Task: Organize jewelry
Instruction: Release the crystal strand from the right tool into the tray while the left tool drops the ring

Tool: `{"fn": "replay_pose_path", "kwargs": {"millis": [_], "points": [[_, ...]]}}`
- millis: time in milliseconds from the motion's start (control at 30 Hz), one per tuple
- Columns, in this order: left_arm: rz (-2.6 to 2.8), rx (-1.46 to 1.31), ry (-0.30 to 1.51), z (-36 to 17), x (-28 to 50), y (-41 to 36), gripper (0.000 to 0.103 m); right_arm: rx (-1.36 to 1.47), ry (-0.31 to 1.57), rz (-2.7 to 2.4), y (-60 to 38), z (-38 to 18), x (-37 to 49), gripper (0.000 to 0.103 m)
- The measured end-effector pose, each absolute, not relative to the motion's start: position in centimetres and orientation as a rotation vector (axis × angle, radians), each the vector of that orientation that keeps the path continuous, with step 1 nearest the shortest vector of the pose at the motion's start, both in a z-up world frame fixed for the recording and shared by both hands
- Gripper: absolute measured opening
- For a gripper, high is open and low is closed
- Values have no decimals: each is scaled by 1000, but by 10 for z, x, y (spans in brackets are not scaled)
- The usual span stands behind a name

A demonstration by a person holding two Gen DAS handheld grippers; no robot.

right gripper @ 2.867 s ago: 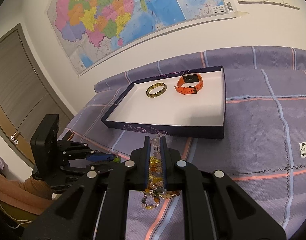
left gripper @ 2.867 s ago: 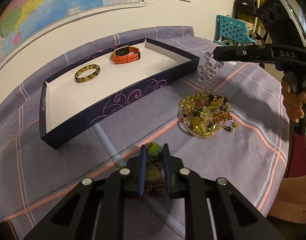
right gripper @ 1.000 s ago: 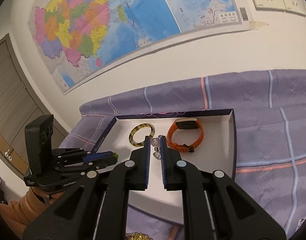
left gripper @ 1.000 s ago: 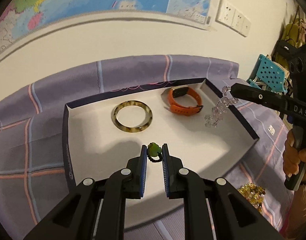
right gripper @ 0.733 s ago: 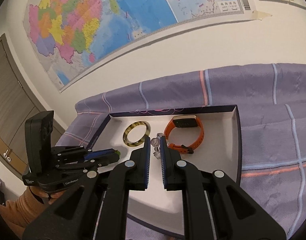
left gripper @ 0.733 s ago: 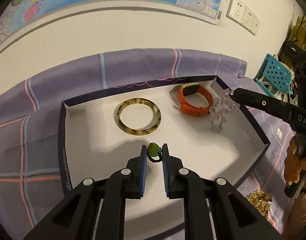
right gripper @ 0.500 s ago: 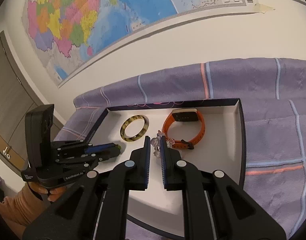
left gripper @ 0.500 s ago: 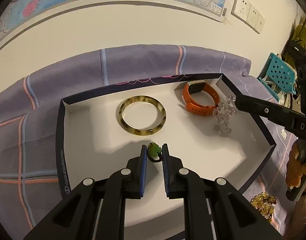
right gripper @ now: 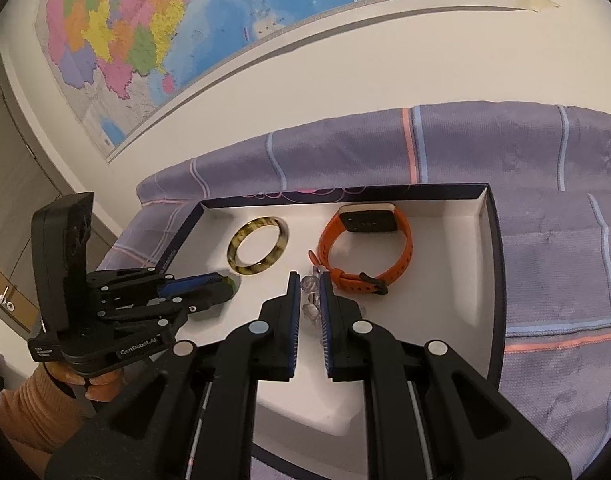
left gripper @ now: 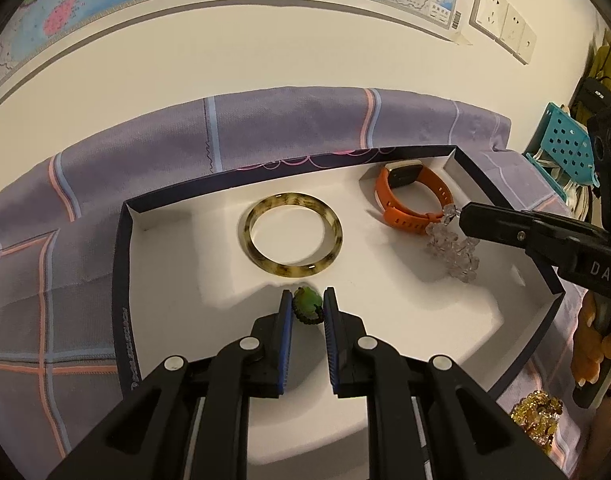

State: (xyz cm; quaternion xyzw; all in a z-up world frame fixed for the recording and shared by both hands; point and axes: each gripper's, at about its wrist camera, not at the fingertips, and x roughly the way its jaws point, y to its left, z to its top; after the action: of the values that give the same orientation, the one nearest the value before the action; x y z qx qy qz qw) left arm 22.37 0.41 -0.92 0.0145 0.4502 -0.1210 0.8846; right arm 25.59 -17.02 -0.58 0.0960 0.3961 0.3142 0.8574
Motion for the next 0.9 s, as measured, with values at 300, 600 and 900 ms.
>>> {"fn": "replay_pose_path", "kwargs": {"millis": [300,600,900], "points": [[-238,36,931,-10,226,2,14,209,831,650,-175,-7,254,13],[-233,45,926,-10,227,2,14,184,838,664,-168,-7,253,13],[-222,52,920,-12,227,1,14,155,845,670,-155,-7,254,13]]}}
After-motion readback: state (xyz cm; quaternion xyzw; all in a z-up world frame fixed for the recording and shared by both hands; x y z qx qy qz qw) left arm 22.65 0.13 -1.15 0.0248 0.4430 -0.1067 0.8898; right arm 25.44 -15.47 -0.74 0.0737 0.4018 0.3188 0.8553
